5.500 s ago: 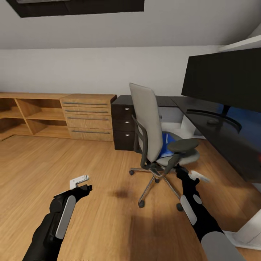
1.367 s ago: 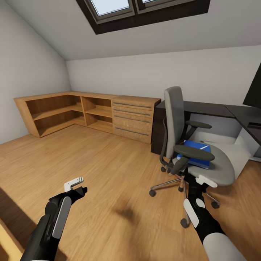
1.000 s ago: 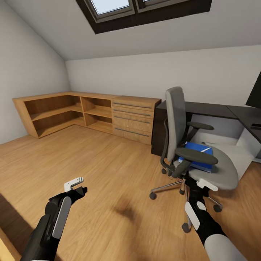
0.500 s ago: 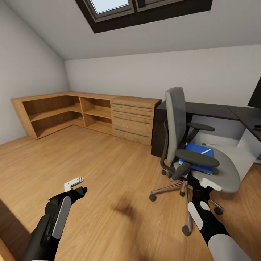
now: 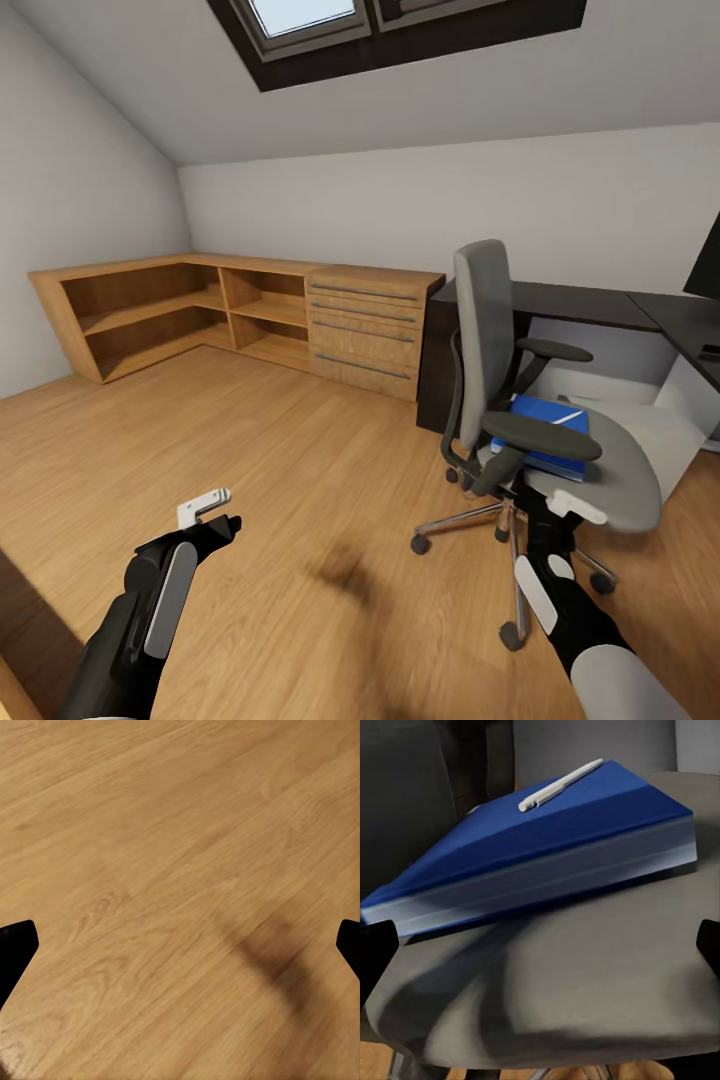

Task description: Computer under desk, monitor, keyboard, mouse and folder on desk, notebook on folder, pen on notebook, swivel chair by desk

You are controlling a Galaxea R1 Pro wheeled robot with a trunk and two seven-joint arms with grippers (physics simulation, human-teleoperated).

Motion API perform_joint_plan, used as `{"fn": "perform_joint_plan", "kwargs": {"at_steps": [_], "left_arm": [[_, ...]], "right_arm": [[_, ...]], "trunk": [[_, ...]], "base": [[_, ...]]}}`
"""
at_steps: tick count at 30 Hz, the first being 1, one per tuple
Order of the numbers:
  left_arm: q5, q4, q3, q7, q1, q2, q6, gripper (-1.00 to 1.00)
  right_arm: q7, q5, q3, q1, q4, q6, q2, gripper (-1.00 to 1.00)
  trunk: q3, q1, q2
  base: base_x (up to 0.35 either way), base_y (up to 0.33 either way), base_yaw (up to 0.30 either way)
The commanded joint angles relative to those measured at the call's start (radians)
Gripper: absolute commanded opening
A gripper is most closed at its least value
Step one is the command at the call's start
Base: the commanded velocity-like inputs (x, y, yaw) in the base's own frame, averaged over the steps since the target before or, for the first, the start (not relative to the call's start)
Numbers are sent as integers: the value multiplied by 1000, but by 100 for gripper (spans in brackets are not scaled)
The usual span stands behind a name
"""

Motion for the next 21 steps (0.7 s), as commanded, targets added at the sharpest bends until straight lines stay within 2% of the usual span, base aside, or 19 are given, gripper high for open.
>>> {"fn": "perform_joint_plan", "kwargs": {"at_steps": [1, 13, 21], "left_arm": [[11, -1, 1, 8, -1, -1, 3, 100], [11, -1, 1, 8, -1, -2, 3, 100], [11, -1, 1, 8, -1, -2, 3, 100]], "right_arm": [[0, -7, 3, -1, 0, -5, 0, 100], [1, -7, 4, 0, 0, -6, 0, 100], [2, -7, 3, -1, 0, -12, 0, 100]], "trunk": [[-1, 0, 0], [-1, 0, 0], [0, 0, 0]], "base": [[0, 0, 36], [0, 0, 211], [0, 0, -2]]}}
